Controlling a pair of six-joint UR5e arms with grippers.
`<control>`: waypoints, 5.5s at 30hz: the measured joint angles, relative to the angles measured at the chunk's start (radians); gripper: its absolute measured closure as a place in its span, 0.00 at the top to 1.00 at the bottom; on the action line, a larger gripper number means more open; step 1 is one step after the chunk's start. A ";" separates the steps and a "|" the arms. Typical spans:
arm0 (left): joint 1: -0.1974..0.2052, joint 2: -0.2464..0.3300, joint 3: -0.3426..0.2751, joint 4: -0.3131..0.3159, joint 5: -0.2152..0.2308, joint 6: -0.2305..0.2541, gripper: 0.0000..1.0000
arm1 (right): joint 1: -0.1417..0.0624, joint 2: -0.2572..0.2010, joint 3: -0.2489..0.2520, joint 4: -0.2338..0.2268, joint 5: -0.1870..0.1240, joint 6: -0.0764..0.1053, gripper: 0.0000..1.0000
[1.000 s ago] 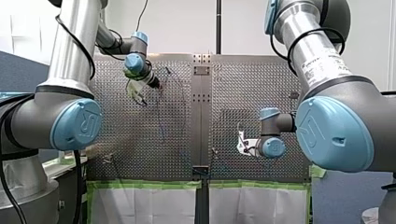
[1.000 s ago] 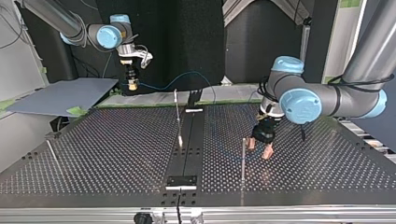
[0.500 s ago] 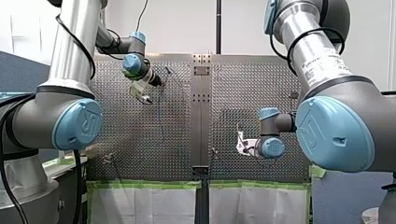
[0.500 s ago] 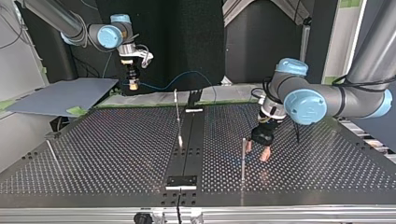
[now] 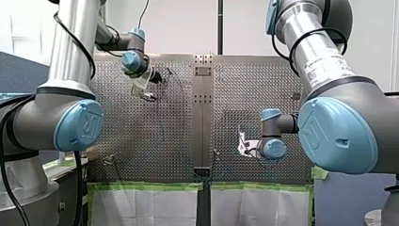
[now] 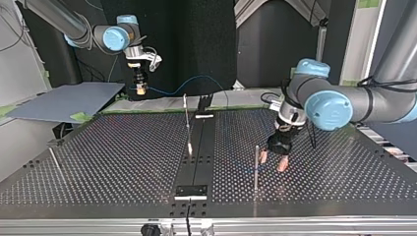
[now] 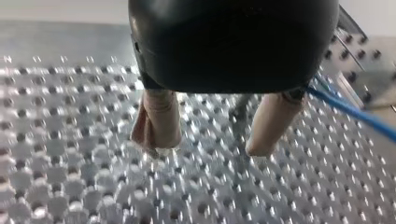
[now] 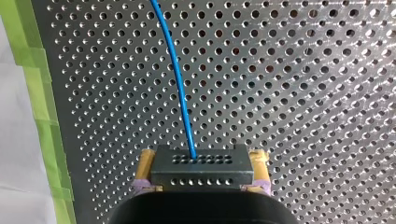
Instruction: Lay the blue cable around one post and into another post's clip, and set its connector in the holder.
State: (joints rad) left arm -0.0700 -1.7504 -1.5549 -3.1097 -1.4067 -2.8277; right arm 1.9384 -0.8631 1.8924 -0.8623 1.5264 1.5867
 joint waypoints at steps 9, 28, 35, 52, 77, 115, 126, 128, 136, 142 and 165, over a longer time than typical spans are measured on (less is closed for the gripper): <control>-0.016 0.031 0.000 -0.050 -0.019 -0.092 1.00 | 0.002 0.000 0.000 -0.001 0.000 0.000 0.01; -0.051 0.058 -0.001 -0.102 -0.027 -0.246 1.00 | 0.012 0.000 0.000 0.001 0.000 0.000 0.01; -0.056 0.063 -0.011 -0.112 -0.030 -0.234 1.00 | 0.013 0.000 0.000 0.001 0.000 0.000 0.01; -0.029 0.063 -0.033 -0.017 -0.095 -0.330 1.00 | 0.015 0.000 0.000 -0.003 0.000 0.000 0.01; 0.004 0.030 0.021 0.037 -0.135 -0.347 1.00 | 0.018 0.000 0.000 0.001 0.000 -0.002 0.01; -0.020 -0.019 -0.016 -0.032 -0.072 -0.205 1.00 | 0.021 0.000 0.000 0.000 0.000 -0.002 0.01; -0.006 -0.015 -0.016 -0.100 -0.148 -0.120 1.00 | 0.021 0.000 0.000 0.000 0.000 -0.002 0.01; -0.001 -0.015 -0.016 -0.105 -0.164 -0.100 1.00 | 0.021 0.000 0.000 0.000 0.000 -0.002 0.01; 0.012 -0.011 -0.006 -0.108 -0.185 -0.024 1.00 | 0.021 0.000 0.000 -0.001 0.000 -0.002 0.01; 0.018 -0.004 0.039 -0.114 -0.184 0.016 1.00 | 0.021 0.000 0.000 -0.002 0.000 -0.002 0.01; 0.013 0.029 0.063 -0.186 -0.230 0.140 1.00 | 0.024 0.000 0.000 -0.001 0.000 -0.006 0.01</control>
State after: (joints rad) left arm -0.0572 -1.7214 -1.4921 -3.2961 -1.6369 -2.6880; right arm 1.9622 -0.8632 1.8924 -0.8633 1.5264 1.5807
